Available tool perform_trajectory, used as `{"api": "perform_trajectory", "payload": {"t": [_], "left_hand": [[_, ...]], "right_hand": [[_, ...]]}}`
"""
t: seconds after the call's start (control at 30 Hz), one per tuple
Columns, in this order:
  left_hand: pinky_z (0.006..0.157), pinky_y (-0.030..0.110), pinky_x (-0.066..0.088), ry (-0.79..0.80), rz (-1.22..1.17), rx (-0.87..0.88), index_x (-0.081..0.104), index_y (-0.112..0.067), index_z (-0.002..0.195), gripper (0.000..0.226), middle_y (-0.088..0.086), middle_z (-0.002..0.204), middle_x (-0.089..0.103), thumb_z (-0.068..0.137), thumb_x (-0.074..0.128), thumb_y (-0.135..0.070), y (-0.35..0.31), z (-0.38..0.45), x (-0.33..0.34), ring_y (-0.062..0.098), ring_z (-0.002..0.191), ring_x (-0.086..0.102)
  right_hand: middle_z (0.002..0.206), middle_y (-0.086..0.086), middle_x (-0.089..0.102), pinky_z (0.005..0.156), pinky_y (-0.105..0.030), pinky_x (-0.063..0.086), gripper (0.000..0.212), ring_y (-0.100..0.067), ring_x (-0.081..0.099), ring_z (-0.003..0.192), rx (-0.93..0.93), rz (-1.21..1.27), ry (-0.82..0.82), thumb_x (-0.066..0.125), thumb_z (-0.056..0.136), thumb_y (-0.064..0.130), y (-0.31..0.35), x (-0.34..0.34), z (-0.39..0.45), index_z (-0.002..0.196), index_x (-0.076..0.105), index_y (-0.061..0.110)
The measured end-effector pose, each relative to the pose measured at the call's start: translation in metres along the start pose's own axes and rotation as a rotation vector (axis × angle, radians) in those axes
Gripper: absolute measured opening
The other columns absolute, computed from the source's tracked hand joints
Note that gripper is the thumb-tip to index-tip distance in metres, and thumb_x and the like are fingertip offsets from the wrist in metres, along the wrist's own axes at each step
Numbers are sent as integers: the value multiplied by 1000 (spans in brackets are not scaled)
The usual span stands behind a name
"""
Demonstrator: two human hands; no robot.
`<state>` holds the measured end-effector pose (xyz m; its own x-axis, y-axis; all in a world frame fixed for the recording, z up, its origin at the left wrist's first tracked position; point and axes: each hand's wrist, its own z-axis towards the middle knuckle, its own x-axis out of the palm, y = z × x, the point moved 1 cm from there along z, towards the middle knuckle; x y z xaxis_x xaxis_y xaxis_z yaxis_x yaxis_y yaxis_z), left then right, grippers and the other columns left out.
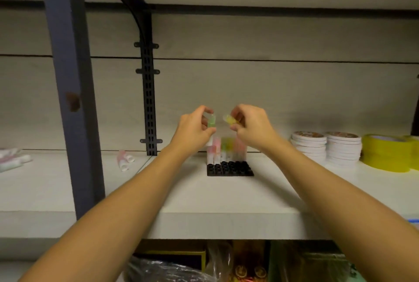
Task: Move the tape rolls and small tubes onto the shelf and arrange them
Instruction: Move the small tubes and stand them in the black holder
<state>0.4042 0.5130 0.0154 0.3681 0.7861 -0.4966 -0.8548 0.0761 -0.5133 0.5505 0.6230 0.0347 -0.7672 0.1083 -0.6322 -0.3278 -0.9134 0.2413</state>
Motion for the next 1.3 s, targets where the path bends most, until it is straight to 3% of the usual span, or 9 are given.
{"api": "perform_trajectory", "payload": {"t": [0.27,0.37,0.5,0.77,0.83,0.97,1.03,1.17,1.3], "left_hand": [[85,26,53,48,-14,97,58,-29,121,44,-9,100,64,83,81,-30,7,8,28,4,95,62],[81,20,45,64,-18,70,58,-29,121,43,-10,99,62,84,80,-29,14,8,35,2,96,59],[87,29,49,109,38,86,58,-25,123,45,-5,101,63,84,80,-31,16,8,43,11,101,60],[93,32,48,166,255,192,64,-14,118,44,3,111,66,83,80,-36,25,15,55,19,106,60],[94,35,46,161,300,202,67,-14,112,41,3,111,64,82,79,-39,30,15,56,21,107,58],[94,37,47,146,325,237,66,-14,112,40,2,110,63,83,79,-39,31,12,56,21,106,57],[92,37,46,144,349,249,66,-12,112,39,3,109,63,84,79,-36,29,11,57,23,106,56],[94,39,46,184,439,230,65,-9,113,39,7,111,62,87,76,-35,21,13,59,26,107,55],[93,41,48,203,442,237,66,-9,113,32,6,110,62,92,70,-32,18,12,56,25,105,55]], "right_hand": [[83,6,65,68,-14,43,20,-7,60,76,209,325,-136,79,82,12,-26,23,-11,94,64,17],[86,4,66,67,-13,43,21,-8,60,77,254,348,-194,78,81,11,-33,20,-8,97,66,15],[83,5,65,62,-7,40,21,-4,57,72,271,311,-190,78,81,10,-37,21,-7,96,64,16],[87,0,67,76,-28,50,18,-15,62,80,270,216,-101,75,84,12,-45,28,-13,96,63,15],[88,0,67,76,-26,51,17,-16,63,80,255,213,-89,74,84,12,-45,29,-12,95,62,16],[85,1,67,63,-5,42,18,-14,63,76,202,219,-102,75,82,12,-41,32,-13,95,62,14],[85,1,66,61,-2,41,20,-14,63,74,170,224,-116,75,81,11,-39,33,-13,97,63,12],[84,4,63,61,-8,44,32,-11,62,73,117,256,-134,73,83,12,-36,33,-16,112,59,16],[83,-3,66,66,-19,49,33,-16,65,74,82,234,-118,73,84,14,-34,37,-19,112,58,22]]}}
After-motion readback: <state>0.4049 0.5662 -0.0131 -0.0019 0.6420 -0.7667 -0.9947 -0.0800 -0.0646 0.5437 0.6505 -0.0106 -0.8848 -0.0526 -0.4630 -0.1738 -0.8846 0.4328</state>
